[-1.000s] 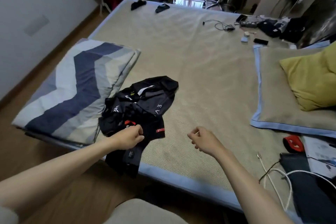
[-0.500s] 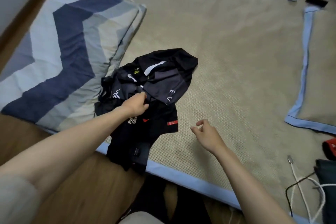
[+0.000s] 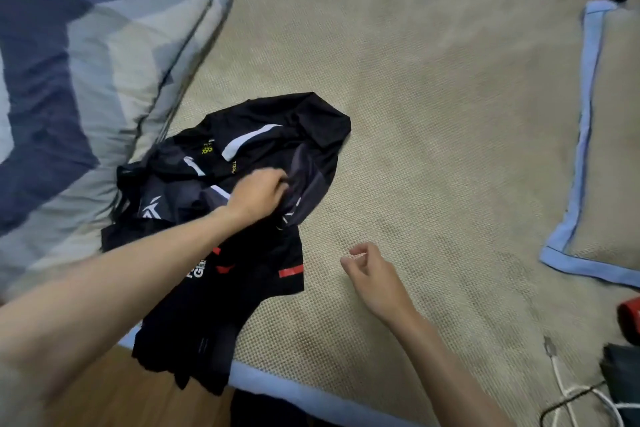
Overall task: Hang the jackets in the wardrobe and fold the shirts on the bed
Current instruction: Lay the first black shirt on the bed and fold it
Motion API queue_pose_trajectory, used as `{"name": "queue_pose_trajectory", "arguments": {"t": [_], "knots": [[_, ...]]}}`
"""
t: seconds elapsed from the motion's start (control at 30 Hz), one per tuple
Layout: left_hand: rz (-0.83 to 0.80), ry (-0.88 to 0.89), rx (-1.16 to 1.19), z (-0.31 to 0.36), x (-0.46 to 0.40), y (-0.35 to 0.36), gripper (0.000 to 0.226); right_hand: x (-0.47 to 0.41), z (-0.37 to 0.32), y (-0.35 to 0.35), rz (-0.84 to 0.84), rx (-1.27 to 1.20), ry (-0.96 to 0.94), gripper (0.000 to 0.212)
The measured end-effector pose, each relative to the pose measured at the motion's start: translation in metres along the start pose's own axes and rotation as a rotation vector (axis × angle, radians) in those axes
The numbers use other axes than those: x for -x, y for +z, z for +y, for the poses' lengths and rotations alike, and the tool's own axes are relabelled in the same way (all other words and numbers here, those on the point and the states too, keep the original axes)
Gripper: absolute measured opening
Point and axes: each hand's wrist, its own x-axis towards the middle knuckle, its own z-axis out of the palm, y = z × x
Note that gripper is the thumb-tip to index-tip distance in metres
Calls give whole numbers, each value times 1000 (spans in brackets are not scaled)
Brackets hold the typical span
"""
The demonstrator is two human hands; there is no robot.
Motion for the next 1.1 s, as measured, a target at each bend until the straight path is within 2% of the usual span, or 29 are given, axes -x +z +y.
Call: {"name": "queue_pose_trajectory", "arguments": {"t": [0.1, 0.17, 0.3, 0.4, 0.5, 0.67, 0.73, 0.77, 0.83, 0.87, 0.93, 0.97, 1.0, 1.1], "knots": [[-253, 216, 109, 58, 62, 16, 17, -13, -4, -23, 93, -74, -18, 24], [-436, 271, 156, 92, 109, 36, 17, -20, -10, -38, 146, -106, -34, 24], [-777, 238, 157, 134, 150, 74, 16, -34, -30, -53, 124, -53, -74, 22], [-865, 190, 94, 138, 138, 73, 27, -48, -47, -46, 76, 53, -115, 22], [-725, 84, 126, 112, 99, 36, 31, -67, -64, -25, 16, 119, -145, 24], [-149, -237, 138, -10, 16, -44, 24, -105, -98, 22, -43, 200, -217, 38], [-11, -305, 57, -61, -11, -66, 33, -120, -112, 41, -38, 229, -260, 46], [-4, -309, -9, -83, -22, -73, 41, -127, -119, 49, -30, 245, -282, 49], [-97, -313, -96, -114, -37, -73, 59, -142, -133, 63, -23, 283, -327, 56], [-142, -307, -98, -123, -41, -69, 61, -149, -139, 68, -25, 307, -345, 58], [-157, -266, -20, -131, -46, -55, 38, -161, -149, 74, -28, 376, -374, 60], [-113, -247, 77, -129, -47, -48, 22, -165, -153, 74, -21, 415, -384, 61], [-44, -229, 198, -124, -46, -43, 16, -169, -155, 75, -5, 437, -406, 63], [82, -113, 414, -94, -32, -34, 29, -175, -157, 72, 5, 385, -478, 68]]}}
